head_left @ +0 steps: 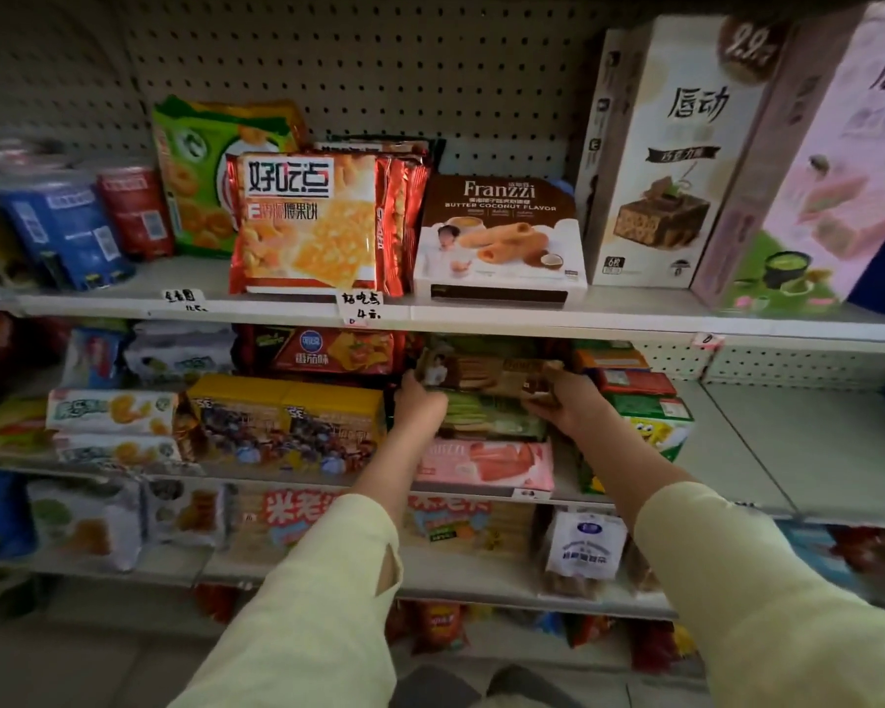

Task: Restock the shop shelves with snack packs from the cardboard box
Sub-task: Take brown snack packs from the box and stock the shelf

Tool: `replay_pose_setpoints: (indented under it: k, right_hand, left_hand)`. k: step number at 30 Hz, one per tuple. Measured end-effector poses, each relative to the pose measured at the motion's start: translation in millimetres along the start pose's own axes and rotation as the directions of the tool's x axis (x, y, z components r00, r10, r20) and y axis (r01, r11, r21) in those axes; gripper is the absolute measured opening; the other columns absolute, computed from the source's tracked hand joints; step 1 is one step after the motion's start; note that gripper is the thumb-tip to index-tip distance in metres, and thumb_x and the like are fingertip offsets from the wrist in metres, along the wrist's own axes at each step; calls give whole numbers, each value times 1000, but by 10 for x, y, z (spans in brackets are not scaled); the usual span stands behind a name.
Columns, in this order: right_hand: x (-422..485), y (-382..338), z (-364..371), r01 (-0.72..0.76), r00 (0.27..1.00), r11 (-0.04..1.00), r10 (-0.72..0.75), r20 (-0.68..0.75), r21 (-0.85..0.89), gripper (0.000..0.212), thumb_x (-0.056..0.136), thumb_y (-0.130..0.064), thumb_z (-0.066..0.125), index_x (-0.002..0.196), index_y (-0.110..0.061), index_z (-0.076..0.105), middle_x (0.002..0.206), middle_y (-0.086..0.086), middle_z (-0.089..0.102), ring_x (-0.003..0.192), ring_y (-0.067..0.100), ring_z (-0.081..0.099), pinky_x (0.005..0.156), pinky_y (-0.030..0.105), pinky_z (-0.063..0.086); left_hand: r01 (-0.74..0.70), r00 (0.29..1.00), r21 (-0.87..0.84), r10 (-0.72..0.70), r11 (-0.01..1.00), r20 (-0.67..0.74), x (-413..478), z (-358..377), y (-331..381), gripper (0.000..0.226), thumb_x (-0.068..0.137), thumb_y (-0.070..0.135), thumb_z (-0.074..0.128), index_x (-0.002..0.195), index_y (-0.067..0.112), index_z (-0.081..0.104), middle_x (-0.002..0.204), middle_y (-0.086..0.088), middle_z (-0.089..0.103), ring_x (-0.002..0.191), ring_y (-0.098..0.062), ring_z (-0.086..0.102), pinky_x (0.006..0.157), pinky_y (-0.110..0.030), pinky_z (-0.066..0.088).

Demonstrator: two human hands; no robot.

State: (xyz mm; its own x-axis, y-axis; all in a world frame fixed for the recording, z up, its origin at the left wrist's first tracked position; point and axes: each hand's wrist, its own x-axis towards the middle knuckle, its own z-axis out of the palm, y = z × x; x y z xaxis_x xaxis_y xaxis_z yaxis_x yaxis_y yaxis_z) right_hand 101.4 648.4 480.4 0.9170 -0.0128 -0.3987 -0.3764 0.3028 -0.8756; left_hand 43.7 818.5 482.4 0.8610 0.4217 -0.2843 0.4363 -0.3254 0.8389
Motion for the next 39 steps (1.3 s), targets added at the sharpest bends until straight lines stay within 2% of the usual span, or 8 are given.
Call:
replay_pose_setpoints:
  k: [4,8,10,12,16,18,32,39]
  right_hand:
    - [166,-50,41,-22,1000,999,22,0,-35,15,98,-15,48,113,-15,49,114,12,54,87,25,57,62,37,52]
    - [406,-13,20,37,998,985,-46,-45,-169,37,96,-5,46,132,3,45,130,23,51,109,35,58,78,32,52]
    - [394,11,70,48,988,905,-106,-116,-422,38,98,-8,42,135,2,45,137,20,49,126,33,49,81,26,49]
    - [350,58,137,72,972,658,-215,-95,-750,36,99,-13,41,134,-7,48,138,12,50,129,27,46,93,24,44]
    - [502,154,193,54,954,513,-279,-107,-857,42,96,-18,42,136,-3,41,140,17,46,129,34,42,102,36,40]
    - [527,222,194,26,946,538,-286,-153,-843,48,95,-21,42,138,-1,33,142,20,40,133,38,33,110,46,29]
    - [576,204,143,130,941,524,-332,-61,-842,53,94,-8,43,144,-4,26,142,22,37,130,37,39,108,43,36]
    - [543,285,148,154,944,334,-327,39,-930,67,94,-18,46,151,-20,11,157,15,5,143,38,7,118,47,13]
  left_hand:
    - [7,1000,160,-5,987,-15,160,76,63,57,90,6,48,144,10,32,147,-17,34,133,-35,34,111,-41,34]
    - [-45,998,141,51,989,-36,286,92,76,47,94,9,45,140,12,40,148,-14,31,129,-34,40,101,-39,40]
    - [-18,998,58,21,998,-58,331,80,95,44,97,18,45,140,11,41,142,-13,43,121,-33,50,76,-32,48]
    - [23,998,18,-22,1000,-54,412,100,109,44,98,28,46,138,11,43,135,-11,51,116,-32,55,65,-28,46]
    - [20,994,91,-10,996,-106,489,129,140,43,92,31,48,129,9,51,132,-17,52,117,-36,52,89,-37,50]
    - [-14,991,216,42,976,-125,530,172,98,41,93,26,46,130,8,49,137,-20,44,124,-38,44,101,-39,42]
    - [-158,970,396,217,904,-107,517,282,50,52,91,6,49,141,14,37,144,-16,26,134,-36,26,109,-40,31]
    - [-234,955,567,297,790,-20,564,287,-21,70,90,7,50,150,25,20,157,-10,7,143,-31,9,117,-42,22]
